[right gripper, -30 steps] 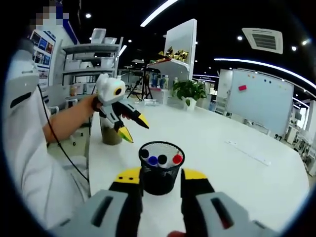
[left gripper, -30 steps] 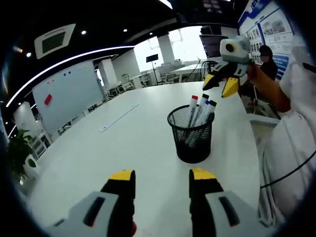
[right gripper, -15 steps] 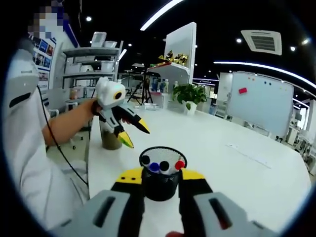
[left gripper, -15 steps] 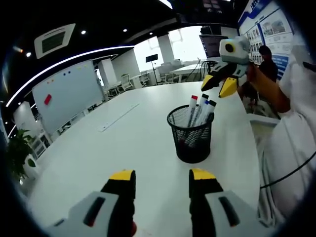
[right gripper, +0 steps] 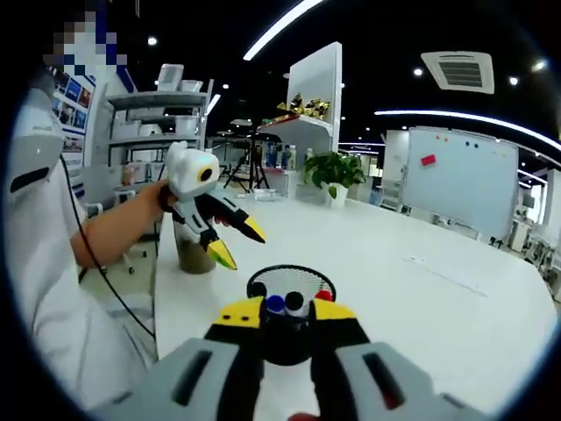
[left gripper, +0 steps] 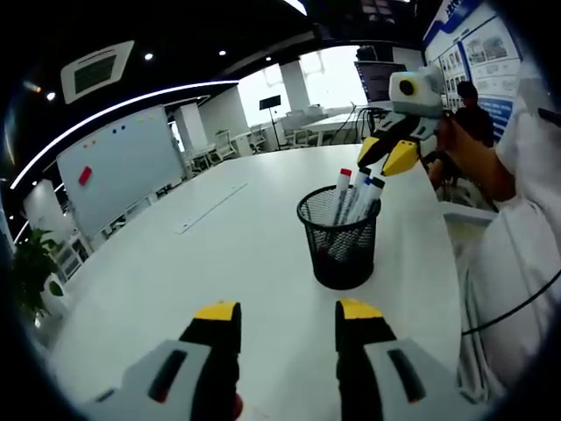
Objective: Pick up the whiteboard markers from the pen holder and place them facing the whiteboard neatly
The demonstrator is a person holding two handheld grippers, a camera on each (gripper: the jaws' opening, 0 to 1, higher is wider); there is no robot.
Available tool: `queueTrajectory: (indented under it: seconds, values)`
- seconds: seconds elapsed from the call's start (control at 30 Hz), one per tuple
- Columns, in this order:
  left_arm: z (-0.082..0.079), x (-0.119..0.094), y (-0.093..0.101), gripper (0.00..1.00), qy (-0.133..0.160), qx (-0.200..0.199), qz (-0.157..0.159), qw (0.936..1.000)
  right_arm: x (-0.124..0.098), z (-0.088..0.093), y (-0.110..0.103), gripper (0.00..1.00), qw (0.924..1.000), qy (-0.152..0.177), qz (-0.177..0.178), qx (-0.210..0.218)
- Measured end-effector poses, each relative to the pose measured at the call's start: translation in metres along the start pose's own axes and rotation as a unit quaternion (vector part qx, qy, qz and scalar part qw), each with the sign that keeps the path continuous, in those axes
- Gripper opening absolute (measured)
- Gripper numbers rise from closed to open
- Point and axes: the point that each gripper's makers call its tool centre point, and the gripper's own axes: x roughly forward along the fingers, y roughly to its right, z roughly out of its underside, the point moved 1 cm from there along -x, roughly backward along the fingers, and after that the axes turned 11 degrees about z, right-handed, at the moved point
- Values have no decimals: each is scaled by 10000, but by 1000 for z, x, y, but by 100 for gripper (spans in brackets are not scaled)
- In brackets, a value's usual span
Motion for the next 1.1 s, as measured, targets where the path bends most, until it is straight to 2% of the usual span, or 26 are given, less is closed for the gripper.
queueTrajectory:
  seconds: [1.1]
  values:
    - [0, 1, -1, 45, -9, -4, -21, 10000, 12, 1, 5, 9, 9995, 28, 95, 315]
